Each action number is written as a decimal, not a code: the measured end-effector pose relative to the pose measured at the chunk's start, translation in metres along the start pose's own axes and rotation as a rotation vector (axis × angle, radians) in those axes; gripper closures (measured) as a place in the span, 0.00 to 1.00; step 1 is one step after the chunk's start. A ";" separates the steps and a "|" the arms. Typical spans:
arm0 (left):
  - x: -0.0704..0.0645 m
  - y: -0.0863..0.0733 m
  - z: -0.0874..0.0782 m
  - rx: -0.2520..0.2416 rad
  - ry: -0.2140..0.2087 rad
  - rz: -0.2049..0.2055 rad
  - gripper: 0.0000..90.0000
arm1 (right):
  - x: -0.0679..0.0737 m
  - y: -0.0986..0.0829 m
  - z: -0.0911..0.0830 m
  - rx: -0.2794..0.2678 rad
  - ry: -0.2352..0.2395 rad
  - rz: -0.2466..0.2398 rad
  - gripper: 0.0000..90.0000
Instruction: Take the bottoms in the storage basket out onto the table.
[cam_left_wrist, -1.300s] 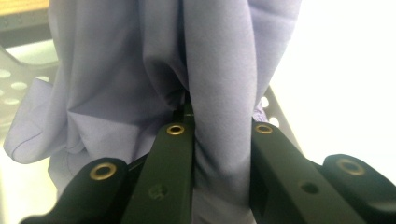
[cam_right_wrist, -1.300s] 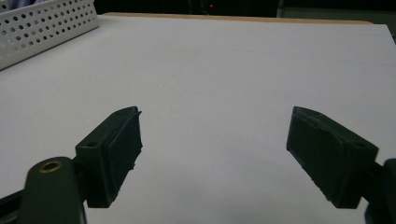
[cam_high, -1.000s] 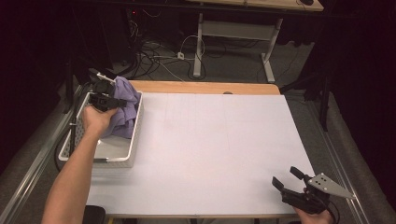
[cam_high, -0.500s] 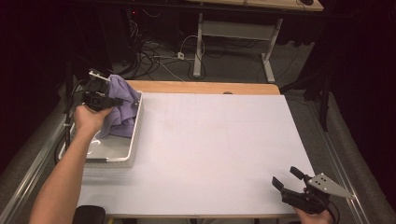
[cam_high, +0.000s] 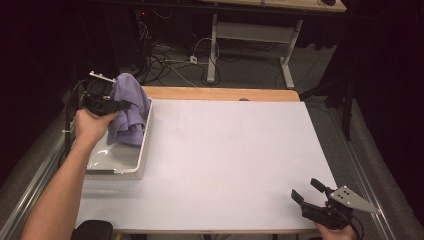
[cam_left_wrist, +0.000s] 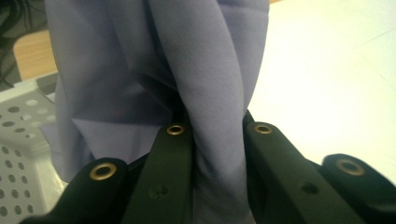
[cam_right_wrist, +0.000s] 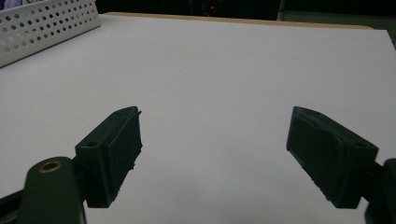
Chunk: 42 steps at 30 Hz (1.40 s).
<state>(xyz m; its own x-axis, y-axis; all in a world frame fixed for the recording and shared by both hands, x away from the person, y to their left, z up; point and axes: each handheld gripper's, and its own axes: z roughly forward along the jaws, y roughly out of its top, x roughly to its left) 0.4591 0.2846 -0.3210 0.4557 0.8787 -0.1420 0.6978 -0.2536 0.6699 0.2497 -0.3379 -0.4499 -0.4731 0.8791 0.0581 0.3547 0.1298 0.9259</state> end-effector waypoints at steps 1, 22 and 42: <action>0.000 0.000 -0.002 -0.003 0.002 0.002 0.92 | 0.000 0.000 0.000 0.000 0.000 0.001 0.21; -0.023 0.018 -0.048 -0.069 -0.037 0.082 0.92 | 0.000 0.000 0.000 0.001 0.003 -0.004 0.21; -0.060 0.037 -0.069 -0.135 -0.161 0.163 0.92 | 0.000 0.000 0.000 0.001 0.002 -0.004 0.21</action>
<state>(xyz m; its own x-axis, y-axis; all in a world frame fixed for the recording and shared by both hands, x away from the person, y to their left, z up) 0.4191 0.2505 -0.2372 0.6458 0.7522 -0.1310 0.5326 -0.3209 0.7831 0.2497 -0.3378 -0.4499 -0.4764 0.8775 0.0549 0.3532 0.1339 0.9259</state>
